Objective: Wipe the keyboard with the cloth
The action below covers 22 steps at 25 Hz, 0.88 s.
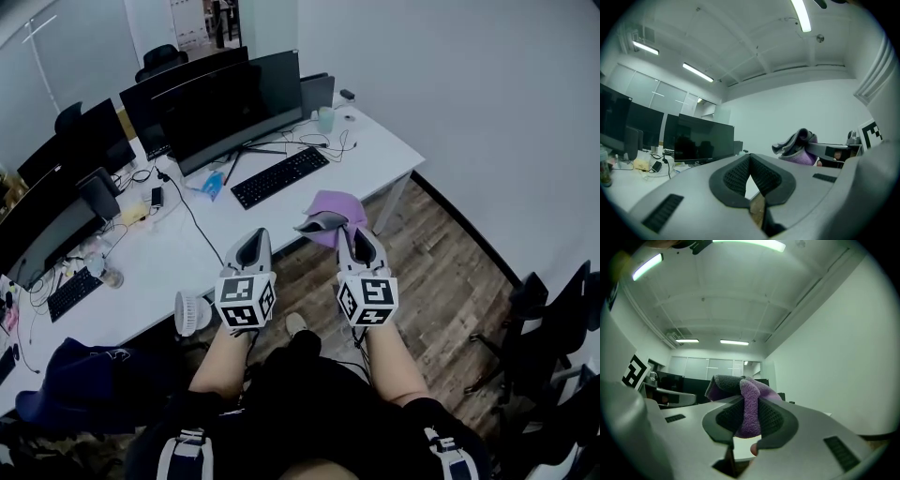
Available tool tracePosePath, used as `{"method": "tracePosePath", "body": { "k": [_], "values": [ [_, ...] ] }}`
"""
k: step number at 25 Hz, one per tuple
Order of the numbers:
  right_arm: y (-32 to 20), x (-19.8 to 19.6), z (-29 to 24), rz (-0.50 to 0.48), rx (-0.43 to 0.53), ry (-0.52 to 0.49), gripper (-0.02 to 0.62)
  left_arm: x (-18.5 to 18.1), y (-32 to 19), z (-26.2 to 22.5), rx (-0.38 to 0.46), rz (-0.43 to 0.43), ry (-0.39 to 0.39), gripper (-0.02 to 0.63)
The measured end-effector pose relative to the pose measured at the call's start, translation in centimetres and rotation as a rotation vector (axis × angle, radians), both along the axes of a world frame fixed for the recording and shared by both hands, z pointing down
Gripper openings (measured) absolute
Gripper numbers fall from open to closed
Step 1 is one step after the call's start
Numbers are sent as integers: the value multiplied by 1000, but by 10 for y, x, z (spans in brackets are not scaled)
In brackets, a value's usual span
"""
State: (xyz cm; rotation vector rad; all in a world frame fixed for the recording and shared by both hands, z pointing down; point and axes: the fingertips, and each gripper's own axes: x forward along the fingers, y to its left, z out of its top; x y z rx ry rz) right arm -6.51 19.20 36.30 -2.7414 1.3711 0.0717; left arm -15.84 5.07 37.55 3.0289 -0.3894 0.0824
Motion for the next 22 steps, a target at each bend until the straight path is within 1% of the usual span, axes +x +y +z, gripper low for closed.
{"method": "tracePosePath", "body": {
  "k": [8,15,22],
  "values": [
    [-61,87,3,-41,-1,-18,92,79,-55,3,-9,-40,-11,11],
    [-138,153,14,-107,-32,-45,92,139,-127,11,-35,-109,-40,11],
    [-216,215,15,-178,-56,-35,92,194,-195,15,-53,-173,-32,11]
  ]
}}
